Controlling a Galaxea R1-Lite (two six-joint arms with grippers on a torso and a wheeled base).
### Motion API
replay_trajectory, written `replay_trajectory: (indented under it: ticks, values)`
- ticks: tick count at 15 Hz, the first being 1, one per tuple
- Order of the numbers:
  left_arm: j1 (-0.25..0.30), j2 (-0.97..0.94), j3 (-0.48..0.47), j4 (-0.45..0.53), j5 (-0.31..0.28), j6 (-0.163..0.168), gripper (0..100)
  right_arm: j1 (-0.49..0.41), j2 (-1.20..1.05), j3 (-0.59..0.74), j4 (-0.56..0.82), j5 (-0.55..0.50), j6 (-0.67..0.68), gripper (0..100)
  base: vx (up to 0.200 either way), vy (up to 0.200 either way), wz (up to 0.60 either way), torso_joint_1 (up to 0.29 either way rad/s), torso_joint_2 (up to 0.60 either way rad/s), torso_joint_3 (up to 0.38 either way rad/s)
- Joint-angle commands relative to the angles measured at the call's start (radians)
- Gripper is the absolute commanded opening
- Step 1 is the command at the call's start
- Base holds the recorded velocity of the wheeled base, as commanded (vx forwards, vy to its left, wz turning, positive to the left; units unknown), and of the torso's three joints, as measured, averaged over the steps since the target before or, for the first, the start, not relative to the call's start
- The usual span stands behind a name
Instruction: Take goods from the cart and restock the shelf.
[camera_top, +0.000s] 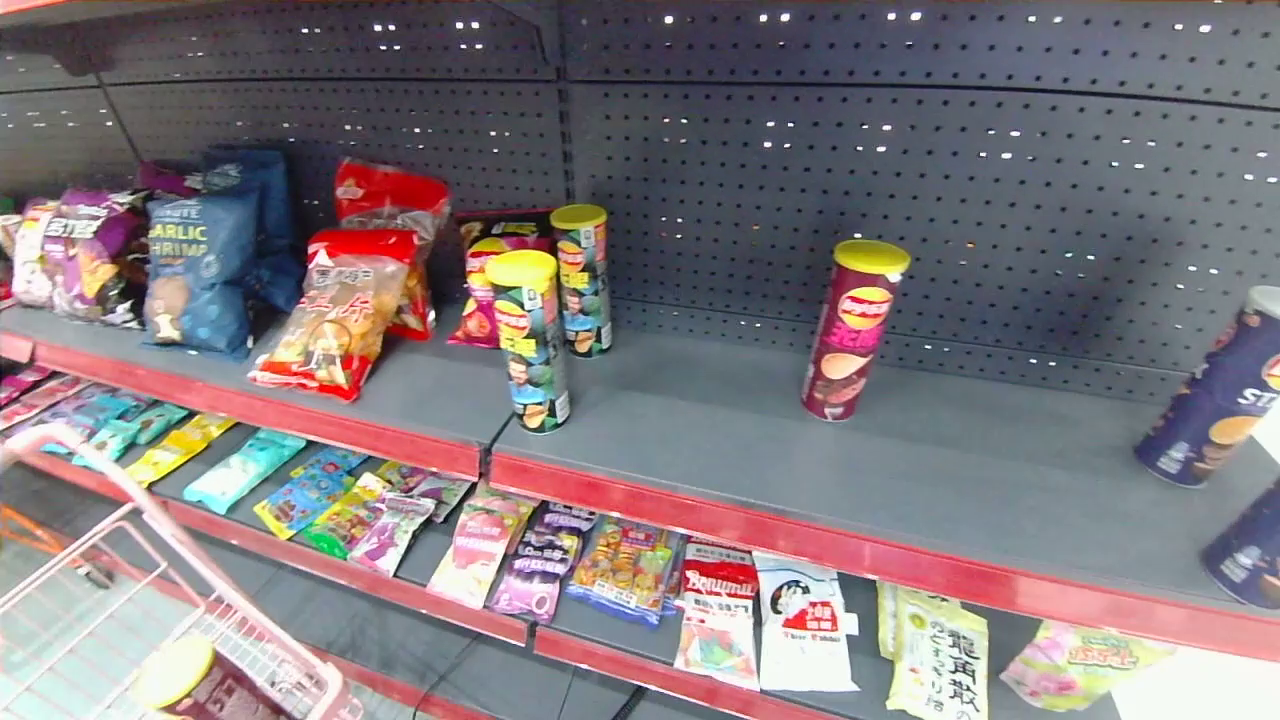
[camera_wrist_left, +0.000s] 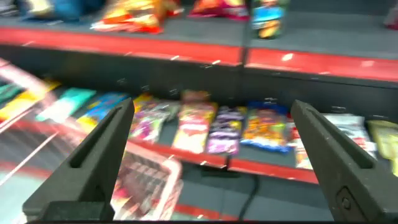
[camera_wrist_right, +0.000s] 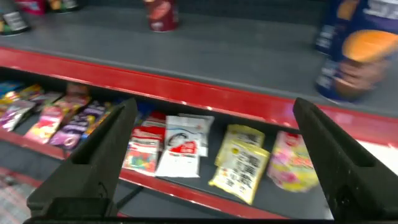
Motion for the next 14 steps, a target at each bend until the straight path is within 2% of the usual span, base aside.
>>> replay_trajectory:
  ticks: [1, 9, 14]
  values:
    - [0.0, -0.001, 0.0, 0.0, 0.0, 0.0, 100, 0.0, 0.0, -0.001, -0.001, 0.001, -0.001, 100, 0.0, 0.0, 0.6, 0.007, 0.0, -0.002]
    - [0.0, -0.001, 0.0, 0.0, 0.0, 0.0, 100, 0.0, 0.0, 0.0, -0.001, 0.0, 0.001, 100, 0.0, 0.0, 0.6, 0.007, 0.0, 0.002]
    - [0.0, -0.001, 0.0, 0.0, 0.0, 0.0, 100, 0.0, 0.0, 0.0, -0.001, 0.0, 0.005, 100, 0.0, 0.0, 0.0, 0.0, 0.0, 0.0]
